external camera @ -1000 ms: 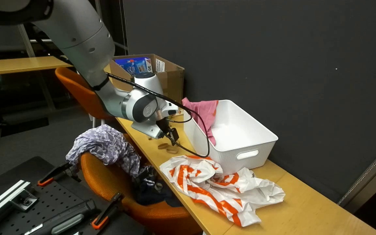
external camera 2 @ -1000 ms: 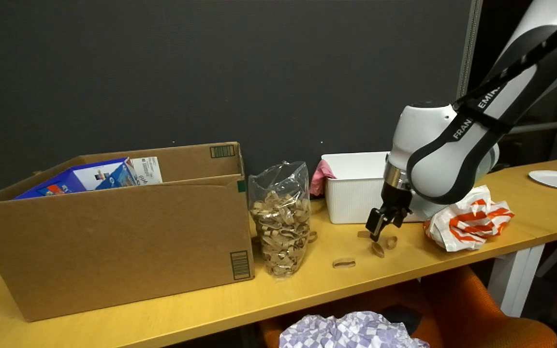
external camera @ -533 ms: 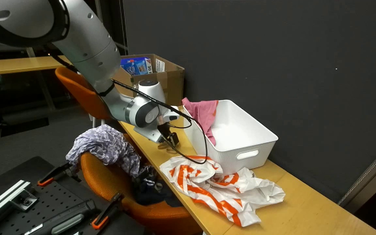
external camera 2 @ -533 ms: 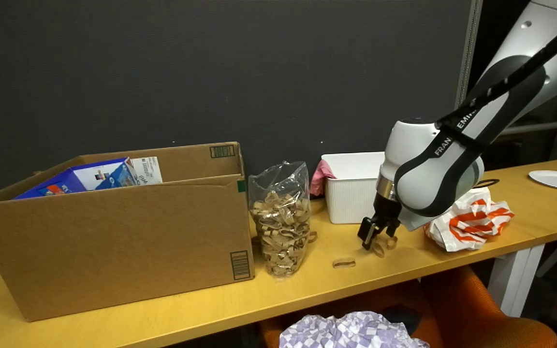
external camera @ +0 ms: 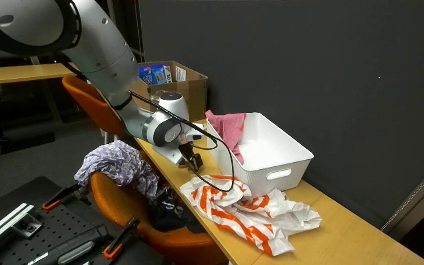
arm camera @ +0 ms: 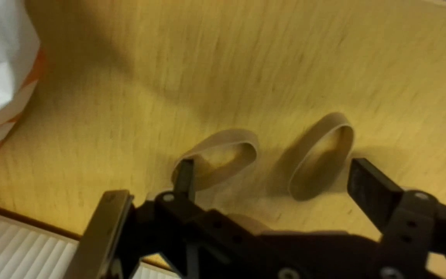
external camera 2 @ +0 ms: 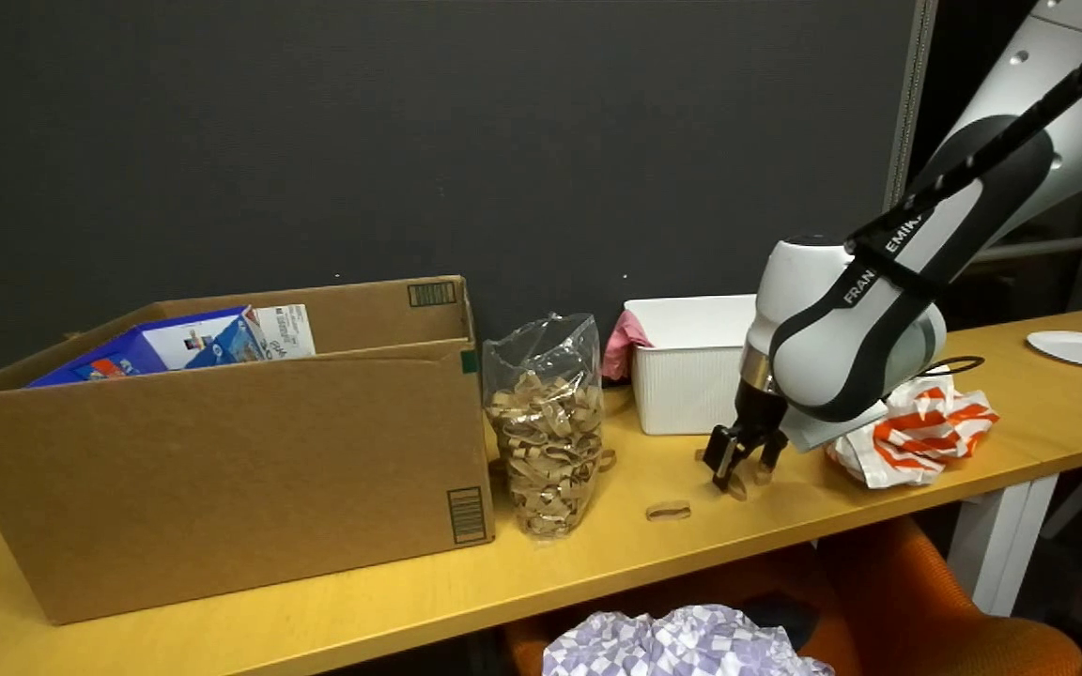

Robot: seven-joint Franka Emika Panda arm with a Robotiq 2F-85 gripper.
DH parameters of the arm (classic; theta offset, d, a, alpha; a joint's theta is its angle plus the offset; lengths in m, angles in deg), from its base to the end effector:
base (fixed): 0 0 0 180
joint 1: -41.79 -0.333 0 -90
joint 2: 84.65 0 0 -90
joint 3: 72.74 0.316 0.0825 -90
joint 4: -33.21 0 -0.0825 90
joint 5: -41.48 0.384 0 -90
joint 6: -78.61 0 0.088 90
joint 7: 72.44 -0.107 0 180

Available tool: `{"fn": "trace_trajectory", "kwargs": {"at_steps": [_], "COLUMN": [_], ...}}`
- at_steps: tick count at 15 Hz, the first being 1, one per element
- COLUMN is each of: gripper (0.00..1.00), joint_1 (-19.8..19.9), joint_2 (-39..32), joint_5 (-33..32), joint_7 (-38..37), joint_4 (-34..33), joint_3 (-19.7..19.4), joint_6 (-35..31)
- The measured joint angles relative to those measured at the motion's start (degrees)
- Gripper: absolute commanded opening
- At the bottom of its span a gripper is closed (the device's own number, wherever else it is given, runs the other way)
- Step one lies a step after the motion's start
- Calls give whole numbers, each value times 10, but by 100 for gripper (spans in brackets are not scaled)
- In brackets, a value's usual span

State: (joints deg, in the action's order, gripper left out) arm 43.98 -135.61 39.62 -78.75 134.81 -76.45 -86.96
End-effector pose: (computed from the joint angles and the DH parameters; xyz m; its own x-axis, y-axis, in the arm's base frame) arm 0.6547 -0.0626 0.0816 0.9626 -0.1436 0.2298 -0.1568 -0.9868 0.0402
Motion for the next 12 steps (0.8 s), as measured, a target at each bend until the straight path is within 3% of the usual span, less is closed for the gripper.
{"fn": "trace_trajectory", "kwargs": {"at_steps": [1,10,12], "gripper": [74,6,0], "joint_1": [2,20,18], "joint_2": [-2,-3,-3], "joint_5": [1,2,2], "joint_7": [0,0,0], "joint_4": [0,-3,-6], "joint_3": [0,0,1], "joint_6": [1,2,2]}}
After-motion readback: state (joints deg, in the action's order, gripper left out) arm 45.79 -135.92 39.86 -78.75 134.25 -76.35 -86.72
